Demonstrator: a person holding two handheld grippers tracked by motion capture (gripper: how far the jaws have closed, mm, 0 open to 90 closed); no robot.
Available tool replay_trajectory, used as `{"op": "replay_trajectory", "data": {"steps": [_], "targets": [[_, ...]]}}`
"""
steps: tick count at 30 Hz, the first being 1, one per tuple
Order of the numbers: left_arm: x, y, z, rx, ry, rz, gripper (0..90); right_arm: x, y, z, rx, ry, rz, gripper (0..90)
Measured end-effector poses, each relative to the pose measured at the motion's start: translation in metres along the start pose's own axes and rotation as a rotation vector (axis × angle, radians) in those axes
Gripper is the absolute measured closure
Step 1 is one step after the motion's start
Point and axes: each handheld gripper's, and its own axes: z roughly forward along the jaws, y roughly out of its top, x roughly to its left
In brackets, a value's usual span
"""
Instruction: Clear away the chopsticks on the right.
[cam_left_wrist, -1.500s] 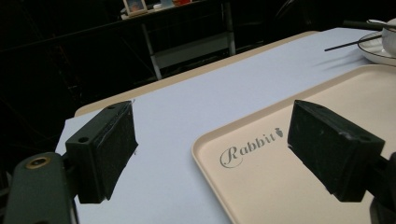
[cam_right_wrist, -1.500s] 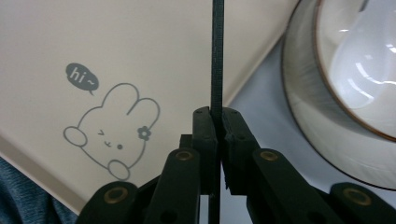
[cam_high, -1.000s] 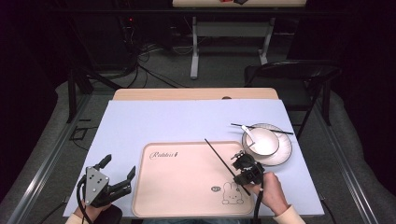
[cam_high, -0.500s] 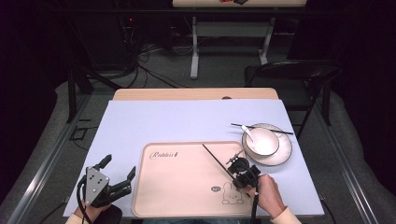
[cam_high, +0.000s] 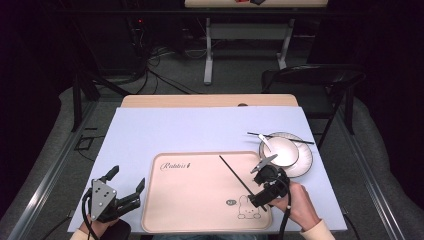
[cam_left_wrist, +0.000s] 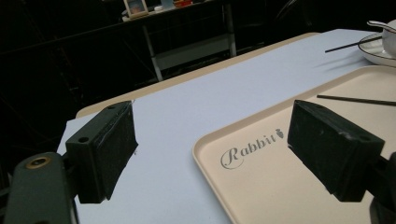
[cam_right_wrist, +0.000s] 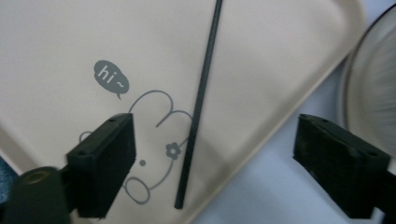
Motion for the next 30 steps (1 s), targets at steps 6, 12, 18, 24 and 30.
{"op": "replay_trajectory", "data": {"steps": [6,12,18,24,30], "targets": [[-0.001,0.0,0.0,0.004,0.0,0.005,15.3,-0.022,-0.009,-0.028,-0.076,-0.025,-0.027,0.0],[-0.001,0.0,0.001,0.006,0.001,0.007,15.3,-0.052,-0.013,-0.053,-0.13,-0.095,-0.047,0.0],[-0.001,0.0,0.001,0.006,0.001,0.006,15.3,-0.081,-0.01,-0.069,-0.132,-0.121,-0.072,0.0],[-0.001,0.0,0.001,0.007,0.001,0.005,15.3,-0.11,0.0,-0.08,-0.098,-0.136,-0.134,0.0],[-0.001,0.001,0.001,0.01,0.002,0.005,15.3,-0.143,0.014,-0.08,-0.062,-0.124,-0.168,0.0]]}}
